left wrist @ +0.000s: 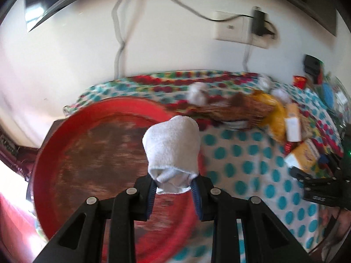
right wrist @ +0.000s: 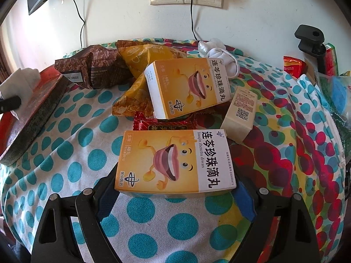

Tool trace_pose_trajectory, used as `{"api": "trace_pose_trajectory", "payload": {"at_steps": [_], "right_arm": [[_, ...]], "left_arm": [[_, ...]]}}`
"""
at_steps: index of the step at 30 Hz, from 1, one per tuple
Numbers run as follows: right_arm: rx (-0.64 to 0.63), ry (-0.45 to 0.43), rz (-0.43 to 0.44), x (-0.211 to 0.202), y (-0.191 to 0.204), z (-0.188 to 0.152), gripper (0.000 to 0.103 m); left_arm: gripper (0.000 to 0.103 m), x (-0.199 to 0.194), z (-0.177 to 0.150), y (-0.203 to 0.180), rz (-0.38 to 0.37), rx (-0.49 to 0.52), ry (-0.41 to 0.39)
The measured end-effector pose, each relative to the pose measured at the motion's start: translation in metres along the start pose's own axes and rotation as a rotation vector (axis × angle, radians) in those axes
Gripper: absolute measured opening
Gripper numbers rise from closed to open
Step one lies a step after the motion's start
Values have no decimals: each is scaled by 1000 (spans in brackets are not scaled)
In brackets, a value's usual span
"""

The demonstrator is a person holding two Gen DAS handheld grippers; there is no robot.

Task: Organize objects
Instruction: 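Carry the sock over the red tray and release it with the left gripper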

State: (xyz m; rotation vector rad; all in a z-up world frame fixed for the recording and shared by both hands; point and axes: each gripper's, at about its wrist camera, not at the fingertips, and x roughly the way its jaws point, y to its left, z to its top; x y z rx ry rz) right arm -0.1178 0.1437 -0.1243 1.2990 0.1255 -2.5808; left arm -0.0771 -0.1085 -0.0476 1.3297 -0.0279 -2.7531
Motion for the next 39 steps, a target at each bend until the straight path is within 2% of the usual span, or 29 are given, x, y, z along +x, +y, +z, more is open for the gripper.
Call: {"api": "trace_pose_trajectory", "payload": {"at_steps": [5, 11, 17, 23, 31, 35, 39], "right_arm": [[-1, 2, -8, 1, -1, 1, 88], [0, 4, -19, 0, -4, 0, 89], [7, 6, -29, -5, -17, -5, 89], [6, 7, -31, -4, -13, -4, 90], [9, 9, -39, -5, -13, -3, 92], [11, 10, -41, -2, -2, 1, 92], [13, 11, -44, 0, 7, 3, 92]], "left_arm": [[29, 11, 3, 57, 76, -57, 22], [29, 34, 9, 117, 116, -145, 65], [29, 51, 15, 155, 173, -165, 107], [29, 54, 13, 176, 181, -197, 118], [32, 65, 9, 184, 193, -216, 150], [41, 68, 3, 188, 180, -234, 179], [53, 61, -3, 182, 187, -212, 176]]}}
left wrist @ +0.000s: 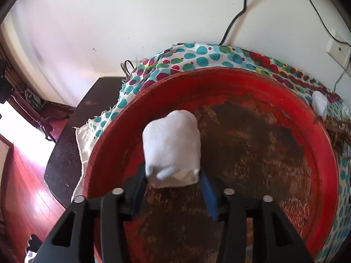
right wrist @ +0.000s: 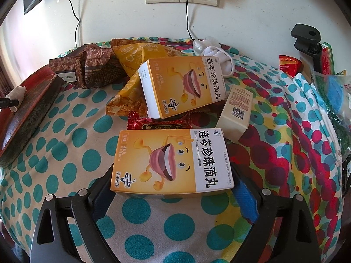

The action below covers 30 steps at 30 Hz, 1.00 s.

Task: Organize objects
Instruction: 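Carry the sock over the red tray and release it with the left gripper, then grasp the yellow medicine box with the right gripper and place it in the red tray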

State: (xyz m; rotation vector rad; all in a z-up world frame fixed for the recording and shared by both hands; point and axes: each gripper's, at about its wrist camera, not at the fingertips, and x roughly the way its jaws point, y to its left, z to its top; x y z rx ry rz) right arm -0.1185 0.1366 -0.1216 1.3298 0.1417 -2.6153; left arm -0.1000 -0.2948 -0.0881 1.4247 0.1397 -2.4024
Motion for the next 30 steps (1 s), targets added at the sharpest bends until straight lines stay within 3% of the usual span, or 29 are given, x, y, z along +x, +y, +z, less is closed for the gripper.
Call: {"api": "trace_pose_trajectory", "payload": {"at_steps": [7, 11, 19, 30], "right_arm": [[1, 0, -4, 1, 4, 3, 92], [-5, -9, -14, 0, 8, 4, 86], [-18, -29, -30, -6, -11, 1, 85], [-41, -101, -121, -24, -25, -4, 85]], "left_arm": [[61, -15, -17, 2, -30, -21, -6], [61, -27, -32, 3, -38, -46, -24], [61, -65, -67, -11, -82, -80, -106], [61, -96, -111, -31, -54, -25, -234]]}}
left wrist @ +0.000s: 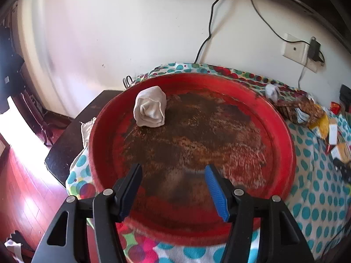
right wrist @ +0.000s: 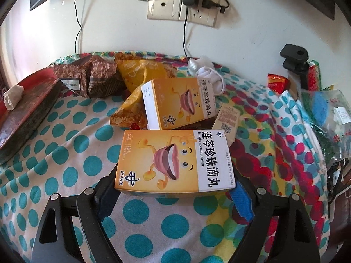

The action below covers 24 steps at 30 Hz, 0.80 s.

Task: Organize objects
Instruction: 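Grasp the yellow medicine box with the right gripper and place it in the red tray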

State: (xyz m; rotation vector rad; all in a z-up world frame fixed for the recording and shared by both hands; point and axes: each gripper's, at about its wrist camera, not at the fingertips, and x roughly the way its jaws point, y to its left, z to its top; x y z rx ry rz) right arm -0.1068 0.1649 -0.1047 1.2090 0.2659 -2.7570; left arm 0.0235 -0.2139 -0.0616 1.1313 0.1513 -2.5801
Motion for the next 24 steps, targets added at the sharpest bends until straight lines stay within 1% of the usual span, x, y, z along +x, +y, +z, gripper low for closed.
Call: {"api": "trace_pose_trajectory", "payload": {"at_steps": [2, 5, 7, 8, 10, 13, 15, 16, 18, 21, 24], "right_arm": [[-4, -1, -15, 0, 0, 0, 85], [15, 20, -5, -1, 4, 4, 85], [31, 12, 13, -10, 12, 9, 85], [29, 0, 22, -16, 20, 12, 85], [5, -22, 39, -30, 35, 16, 85], [-64, -37, 90, -45, 63, 23, 86], [-112, -49, 134, -55, 88, 28, 85], [-133, -52, 163, -57, 95, 30, 85], [-171, -61, 217, -62, 125, 38, 85], [-223, -60, 294, -62, 153, 48, 85], [-261, -40, 344, -55, 194, 60, 85]], "left_arm": [[61, -4, -5, 2, -11, 16, -11], [61, -11, -5, 7, -41, 14, -32], [61, -14, -5, 11, -57, 0, -54], [61, -14, -5, 12, -57, 2, -61], [61, -13, -7, 13, -34, 16, -62], [61, -8, -6, 18, -34, 0, -45], [61, -10, -5, 24, -42, -16, -55], [61, -11, -5, 27, -34, -26, -63], [61, -13, -3, 32, -12, -37, -82], [61, -15, -2, 39, 12, -47, -95], [61, -14, -1, 45, 3, -61, -95]]}}
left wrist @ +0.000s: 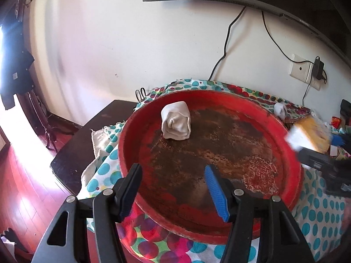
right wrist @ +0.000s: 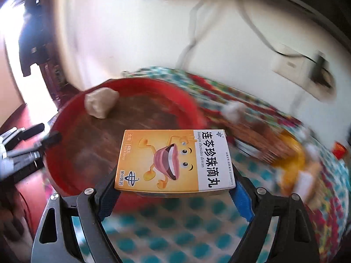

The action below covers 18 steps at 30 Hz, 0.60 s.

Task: Organize objects
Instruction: 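Grasp the yellow medicine box with the right gripper and place it in the red tray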

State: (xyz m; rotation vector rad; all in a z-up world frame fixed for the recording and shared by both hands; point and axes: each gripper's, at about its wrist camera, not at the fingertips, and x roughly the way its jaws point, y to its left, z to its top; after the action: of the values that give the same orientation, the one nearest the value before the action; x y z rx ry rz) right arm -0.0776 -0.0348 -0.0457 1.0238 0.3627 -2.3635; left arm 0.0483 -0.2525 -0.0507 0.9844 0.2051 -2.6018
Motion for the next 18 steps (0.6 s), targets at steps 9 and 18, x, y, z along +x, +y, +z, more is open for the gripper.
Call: {"api": "trace_pose_trajectory", "payload": {"at_steps": [9, 18], "right_arm": [[38, 165, 27, 82, 5, 58, 85], [3, 221, 1, 128, 37, 95, 86]], "left_arm": [[61, 9, 4, 26, 23, -73, 13], [61, 13, 4, 35, 9, -109, 19]]}}
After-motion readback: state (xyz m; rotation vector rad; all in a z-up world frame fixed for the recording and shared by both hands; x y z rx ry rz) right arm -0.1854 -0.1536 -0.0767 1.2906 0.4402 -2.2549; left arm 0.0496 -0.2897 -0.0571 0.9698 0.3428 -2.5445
